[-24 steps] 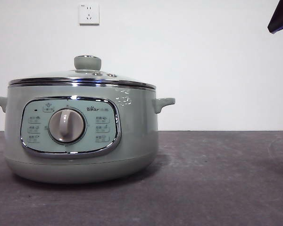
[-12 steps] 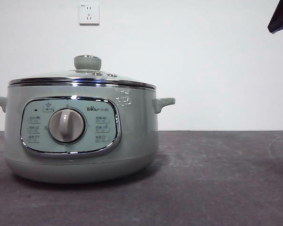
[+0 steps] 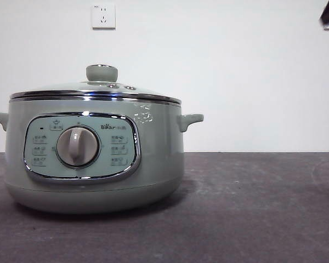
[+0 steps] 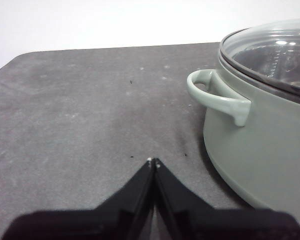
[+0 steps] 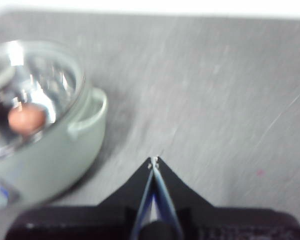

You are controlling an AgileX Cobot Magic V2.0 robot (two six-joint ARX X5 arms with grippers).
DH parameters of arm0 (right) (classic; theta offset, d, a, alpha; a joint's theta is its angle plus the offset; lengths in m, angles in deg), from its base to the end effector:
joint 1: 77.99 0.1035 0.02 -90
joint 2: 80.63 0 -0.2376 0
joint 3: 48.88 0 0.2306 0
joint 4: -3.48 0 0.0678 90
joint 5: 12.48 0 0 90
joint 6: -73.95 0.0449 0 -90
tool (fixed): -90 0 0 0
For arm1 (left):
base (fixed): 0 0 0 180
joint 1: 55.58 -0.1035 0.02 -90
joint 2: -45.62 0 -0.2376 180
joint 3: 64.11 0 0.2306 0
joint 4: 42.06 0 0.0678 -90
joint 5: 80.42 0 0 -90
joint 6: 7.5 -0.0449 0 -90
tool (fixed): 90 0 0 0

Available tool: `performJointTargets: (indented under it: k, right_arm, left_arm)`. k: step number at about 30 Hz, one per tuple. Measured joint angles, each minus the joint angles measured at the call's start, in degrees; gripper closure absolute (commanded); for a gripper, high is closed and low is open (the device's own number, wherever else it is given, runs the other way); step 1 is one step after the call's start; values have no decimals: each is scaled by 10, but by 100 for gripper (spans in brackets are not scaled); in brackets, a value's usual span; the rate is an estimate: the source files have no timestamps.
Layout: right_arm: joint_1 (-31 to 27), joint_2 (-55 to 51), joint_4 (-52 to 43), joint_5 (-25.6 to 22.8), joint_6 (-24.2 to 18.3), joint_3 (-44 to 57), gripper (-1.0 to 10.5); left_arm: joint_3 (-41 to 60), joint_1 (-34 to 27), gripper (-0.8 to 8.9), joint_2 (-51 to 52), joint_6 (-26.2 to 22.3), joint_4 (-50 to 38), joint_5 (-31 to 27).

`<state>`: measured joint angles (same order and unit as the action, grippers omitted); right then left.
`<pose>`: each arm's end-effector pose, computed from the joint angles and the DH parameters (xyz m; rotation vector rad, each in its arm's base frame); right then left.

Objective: Pick up the egg,open the lid,put the egg in the pot,close the lid

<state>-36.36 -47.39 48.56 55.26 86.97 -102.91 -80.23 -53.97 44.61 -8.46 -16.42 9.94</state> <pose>0.1134 0.0780 0.2706 -0.0027 0.3960 0.2892 0.1158 -0.0035 0.1472 0.0187 0.1835 -0.0358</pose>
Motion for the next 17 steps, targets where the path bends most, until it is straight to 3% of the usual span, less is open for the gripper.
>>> performJointTargets:
  k: [2, 8, 13, 17]
  right_arm:
    - [-44, -40, -10, 28, -14, 5, 945]
    - [-255, -183, -84, 207, -45, 127, 945]
    - [-341, -266, -179, 261, -54, 228, 945]
    - [-372, -306, -214, 267, -55, 302, 945]
  left_arm:
    - [0, 0, 816, 0, 0, 0, 0]
    - [0, 0, 817, 0, 0, 0, -1]
    - [0, 0, 816, 0, 0, 0, -1]
    - [0, 0, 816, 0, 0, 0, -1]
